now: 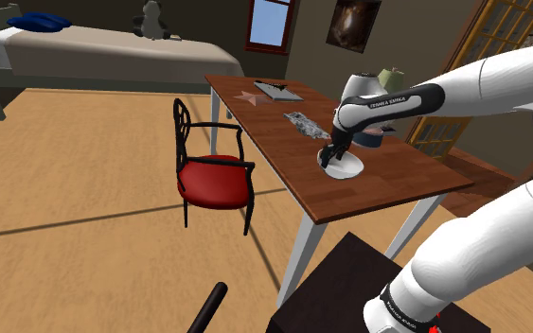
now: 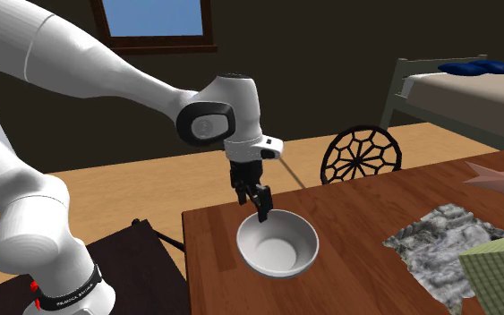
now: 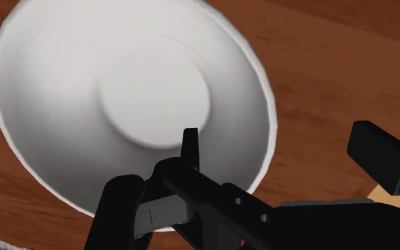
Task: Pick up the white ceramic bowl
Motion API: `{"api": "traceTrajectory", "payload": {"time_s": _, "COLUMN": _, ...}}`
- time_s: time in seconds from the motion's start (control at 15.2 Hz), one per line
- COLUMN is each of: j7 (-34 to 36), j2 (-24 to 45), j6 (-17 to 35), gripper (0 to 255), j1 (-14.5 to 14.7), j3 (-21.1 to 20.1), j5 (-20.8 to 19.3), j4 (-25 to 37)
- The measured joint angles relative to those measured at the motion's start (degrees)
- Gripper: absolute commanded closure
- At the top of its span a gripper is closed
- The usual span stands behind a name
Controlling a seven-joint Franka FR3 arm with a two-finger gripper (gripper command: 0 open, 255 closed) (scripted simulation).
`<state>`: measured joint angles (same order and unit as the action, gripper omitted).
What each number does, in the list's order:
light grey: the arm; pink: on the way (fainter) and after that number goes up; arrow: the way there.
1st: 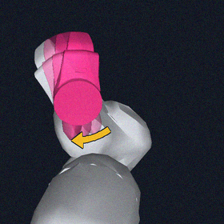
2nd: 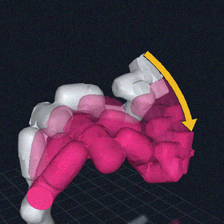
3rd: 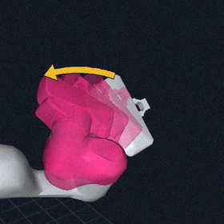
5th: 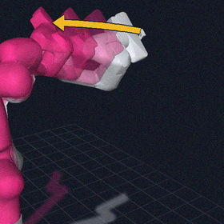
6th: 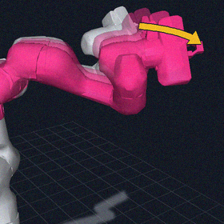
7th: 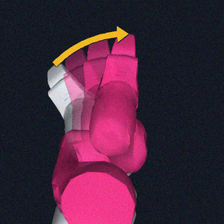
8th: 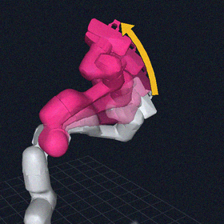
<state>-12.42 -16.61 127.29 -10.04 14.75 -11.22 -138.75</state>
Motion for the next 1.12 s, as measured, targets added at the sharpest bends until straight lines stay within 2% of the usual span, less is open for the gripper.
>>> {"api": "traceTrajectory", "payload": {"time_s": 0.2, "j7": 0.11, "j2": 0.98, "j6": 2.36, "gripper": 0, "j1": -0.06, "j3": 0.21, "j5": -0.11, "j4": -1.39}}
{"api": "traceTrajectory", "payload": {"time_s": 0.26, "j7": 0.13, "j2": 1.23, "j6": 2.76, "gripper": 255, "j1": -0.05, "j3": 0.24, "j5": -0.10, "j4": -1.53}}
{"api": "traceTrajectory", "payload": {"time_s": 0.92, "j7": 0.13, "j2": 1.44, "j6": 3.08, "gripper": 255, "j1": -0.02, "j3": 0.24, "j5": -0.08, "j4": -1.58}}
{"api": "traceTrajectory", "payload": {"time_s": 1.12, "j7": -0.01, "j2": 0.49, "j6": 1.25, "gripper": 255, "j1": -0.06, "j3": 0.15, "j5": -0.07, "j4": -0.71}}
